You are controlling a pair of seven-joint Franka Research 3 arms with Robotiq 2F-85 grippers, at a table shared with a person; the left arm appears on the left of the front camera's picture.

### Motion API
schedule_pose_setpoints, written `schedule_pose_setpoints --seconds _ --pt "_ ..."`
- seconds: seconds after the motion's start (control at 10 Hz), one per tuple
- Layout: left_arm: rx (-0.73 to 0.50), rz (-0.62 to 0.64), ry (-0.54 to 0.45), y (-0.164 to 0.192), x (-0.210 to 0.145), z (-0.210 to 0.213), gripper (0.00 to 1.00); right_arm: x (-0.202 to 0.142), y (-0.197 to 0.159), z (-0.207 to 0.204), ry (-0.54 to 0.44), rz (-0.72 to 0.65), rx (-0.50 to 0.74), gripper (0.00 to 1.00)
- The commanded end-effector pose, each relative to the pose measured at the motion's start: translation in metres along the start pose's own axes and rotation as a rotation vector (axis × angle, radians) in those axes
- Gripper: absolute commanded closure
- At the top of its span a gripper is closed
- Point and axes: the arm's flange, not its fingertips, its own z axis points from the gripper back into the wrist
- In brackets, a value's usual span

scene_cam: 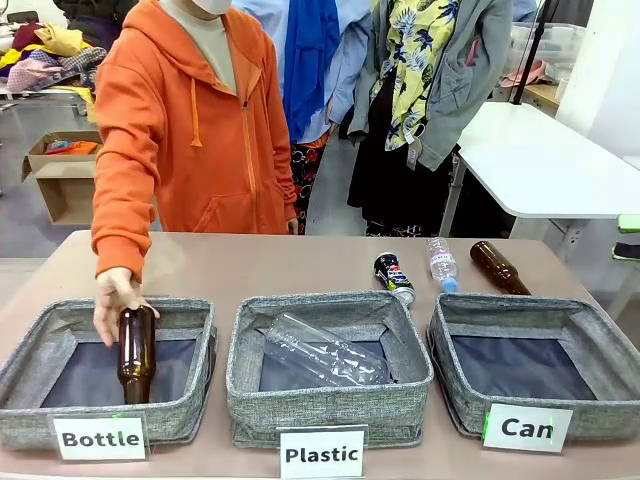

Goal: Sort the can waste into the basket.
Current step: Pick up the can waste from the table and place it in the right Fabric basket.

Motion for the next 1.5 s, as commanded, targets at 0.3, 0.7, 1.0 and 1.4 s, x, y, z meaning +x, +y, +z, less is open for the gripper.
schedule_pose_setpoints --seconds 0.3,0.7,1.0,1.4 --pt "-0.031 -0.004 0.03 -0.011 0.022 -0.026 0.77 0.003 -0.001 -0.001 -0.023 0.027 0.016 0.0" --pt "-0.013 -0.111 0.25 -0.068 0.132 -0.17 0.77 0.002 0.025 0.028 -0.005 0.037 -0.012 0.0" --pt "-0.11 -0.28 0.428 -0.105 0.213 -0.345 0.77 -0.028 0.049 0.08 0.073 -0.064 -0.05 0.0" --pt "-0.35 -0.398 0.569 -0.167 0.248 -0.59 0.77 -0.059 0.015 0.173 -0.109 -0.124 -0.161 0.0"
